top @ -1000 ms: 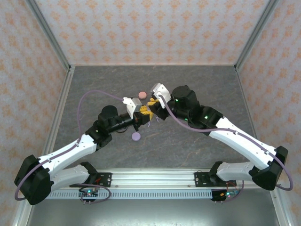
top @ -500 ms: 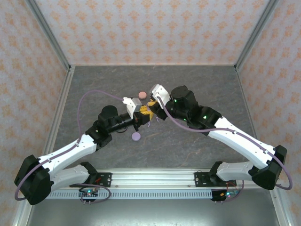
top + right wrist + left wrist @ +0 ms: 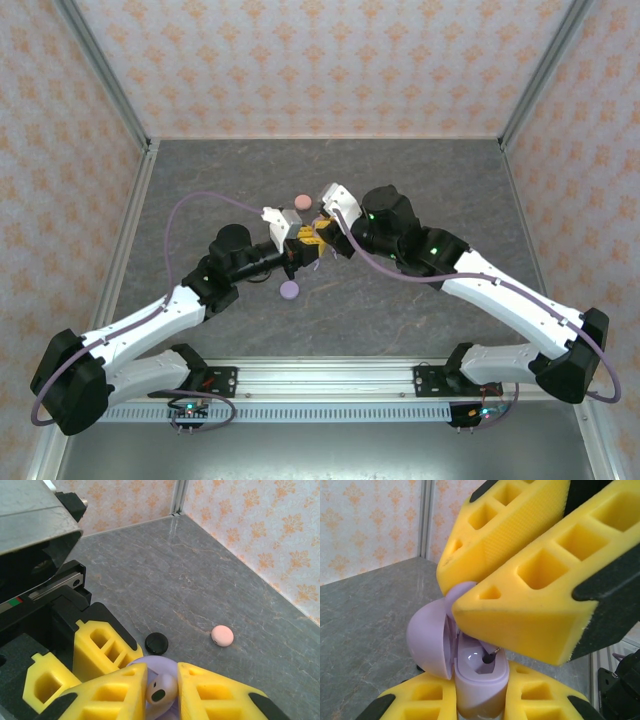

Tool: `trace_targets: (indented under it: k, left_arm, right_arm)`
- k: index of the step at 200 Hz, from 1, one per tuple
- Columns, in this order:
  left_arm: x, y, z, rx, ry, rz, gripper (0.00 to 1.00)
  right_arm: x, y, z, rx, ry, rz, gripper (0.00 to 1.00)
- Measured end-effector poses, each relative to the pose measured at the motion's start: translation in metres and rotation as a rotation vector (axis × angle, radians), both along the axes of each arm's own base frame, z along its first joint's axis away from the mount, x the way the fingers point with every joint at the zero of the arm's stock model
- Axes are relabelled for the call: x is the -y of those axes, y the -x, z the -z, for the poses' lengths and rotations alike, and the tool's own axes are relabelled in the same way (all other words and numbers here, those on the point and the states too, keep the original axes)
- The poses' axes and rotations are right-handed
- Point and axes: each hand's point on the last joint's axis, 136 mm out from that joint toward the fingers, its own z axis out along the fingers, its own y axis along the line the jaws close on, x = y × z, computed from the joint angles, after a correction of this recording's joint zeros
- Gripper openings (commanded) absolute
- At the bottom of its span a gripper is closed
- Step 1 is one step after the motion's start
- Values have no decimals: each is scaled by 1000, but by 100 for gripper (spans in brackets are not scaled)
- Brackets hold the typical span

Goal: Insert wireless bluetooth earbuds into charging case

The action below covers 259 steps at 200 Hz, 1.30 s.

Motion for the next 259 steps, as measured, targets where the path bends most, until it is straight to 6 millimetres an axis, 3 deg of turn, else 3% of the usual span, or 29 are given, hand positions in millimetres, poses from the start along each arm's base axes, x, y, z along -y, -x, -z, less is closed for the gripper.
trace_targets:
  k: [83,197,259]
  left_arm:
    - [0,0,-2,-1,8,-2,0]
    - [-1,1,-7,11,17,-1,0]
    - [-3,-1,-5,14,7,-22,0]
  right_arm:
    - [1,8,-6,0,-37,-26,22]
    - [0,13,0,-32,-27,-45,18]
    - [4,9,2,-58,-32,3,32]
